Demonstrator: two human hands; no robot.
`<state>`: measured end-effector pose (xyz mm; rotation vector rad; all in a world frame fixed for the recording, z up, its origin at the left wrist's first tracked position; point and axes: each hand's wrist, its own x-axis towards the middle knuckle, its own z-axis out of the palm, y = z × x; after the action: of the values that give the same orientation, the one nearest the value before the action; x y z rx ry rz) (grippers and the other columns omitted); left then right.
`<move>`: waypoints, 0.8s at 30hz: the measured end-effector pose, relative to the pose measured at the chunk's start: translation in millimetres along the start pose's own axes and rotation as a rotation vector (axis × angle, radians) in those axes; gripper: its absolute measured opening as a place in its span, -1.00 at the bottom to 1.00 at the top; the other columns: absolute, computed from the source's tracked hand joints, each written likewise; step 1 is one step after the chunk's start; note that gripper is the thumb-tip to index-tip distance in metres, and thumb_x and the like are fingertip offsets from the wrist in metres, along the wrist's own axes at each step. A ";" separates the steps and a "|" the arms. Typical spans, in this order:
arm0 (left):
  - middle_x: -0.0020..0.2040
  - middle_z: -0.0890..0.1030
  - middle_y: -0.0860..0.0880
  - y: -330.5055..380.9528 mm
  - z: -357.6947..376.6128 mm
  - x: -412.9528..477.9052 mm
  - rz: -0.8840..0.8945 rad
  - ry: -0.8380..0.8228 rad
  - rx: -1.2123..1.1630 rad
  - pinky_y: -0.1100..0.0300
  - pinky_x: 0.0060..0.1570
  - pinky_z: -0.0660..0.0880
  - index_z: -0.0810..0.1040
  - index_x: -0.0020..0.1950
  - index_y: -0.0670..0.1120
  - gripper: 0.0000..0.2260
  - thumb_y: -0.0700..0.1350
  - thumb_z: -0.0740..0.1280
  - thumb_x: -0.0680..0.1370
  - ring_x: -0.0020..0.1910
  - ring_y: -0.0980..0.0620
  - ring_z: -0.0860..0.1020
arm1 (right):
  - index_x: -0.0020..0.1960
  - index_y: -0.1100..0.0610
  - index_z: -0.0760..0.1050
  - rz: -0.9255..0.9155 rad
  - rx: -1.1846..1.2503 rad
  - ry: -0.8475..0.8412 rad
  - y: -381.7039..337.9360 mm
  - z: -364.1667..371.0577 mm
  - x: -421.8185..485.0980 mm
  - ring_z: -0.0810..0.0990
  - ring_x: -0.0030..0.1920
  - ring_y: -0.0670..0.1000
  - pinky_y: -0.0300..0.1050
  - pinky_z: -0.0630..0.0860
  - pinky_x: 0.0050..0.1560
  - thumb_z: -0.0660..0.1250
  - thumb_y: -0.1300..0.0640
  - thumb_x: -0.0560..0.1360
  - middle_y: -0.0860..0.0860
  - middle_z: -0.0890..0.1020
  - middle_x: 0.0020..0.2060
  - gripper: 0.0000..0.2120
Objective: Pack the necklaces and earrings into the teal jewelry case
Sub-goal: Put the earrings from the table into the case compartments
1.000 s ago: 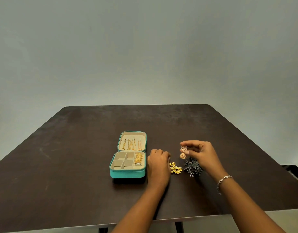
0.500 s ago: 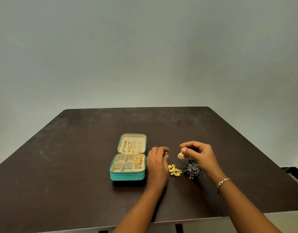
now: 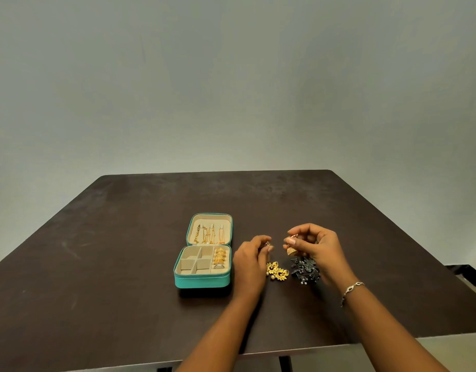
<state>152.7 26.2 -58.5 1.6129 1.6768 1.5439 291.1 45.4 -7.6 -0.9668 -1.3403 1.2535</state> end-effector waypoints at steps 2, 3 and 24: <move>-0.14 0.66 -0.05 2.2 0.6 -0.7 -0.029 -0.011 -0.066 0.03 -0.11 0.57 0.61 0.00 -0.04 -0.87 -0.13 0.34 0.47 -0.17 0.03 0.62 | -0.16 0.29 0.54 0.021 0.012 0.012 -1.6 0.1 -0.7 0.65 -0.32 0.05 -0.22 0.60 -0.30 0.40 0.41 0.33 0.23 0.61 -0.29 -0.88; -0.15 0.67 -0.03 5.2 0.4 -1.5 -0.044 -0.009 -0.108 0.03 -0.12 0.57 0.61 -0.03 -0.03 -0.89 -0.13 0.35 0.46 -0.17 0.05 0.63 | -0.16 0.29 0.55 0.033 0.020 0.014 -2.7 -0.3 -1.1 0.66 -0.32 0.04 -0.24 0.58 -0.32 0.40 0.40 0.33 0.22 0.62 -0.29 -0.89; -0.11 0.67 -0.06 43.6 -51.2 7.2 -0.289 -0.053 -0.688 0.26 -0.10 0.56 0.56 0.02 -0.14 -0.86 -0.26 0.23 0.56 -0.13 0.12 0.65 | -0.05 0.29 0.59 0.170 0.020 -0.054 -18.7 8.4 0.1 0.64 -0.33 -0.08 -0.35 0.51 -0.31 0.23 0.23 0.53 0.11 0.68 -0.25 -0.81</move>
<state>129.4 -0.9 -1.1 0.9950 1.0986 1.6513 284.3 41.5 11.4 -1.0566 -1.3060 1.4276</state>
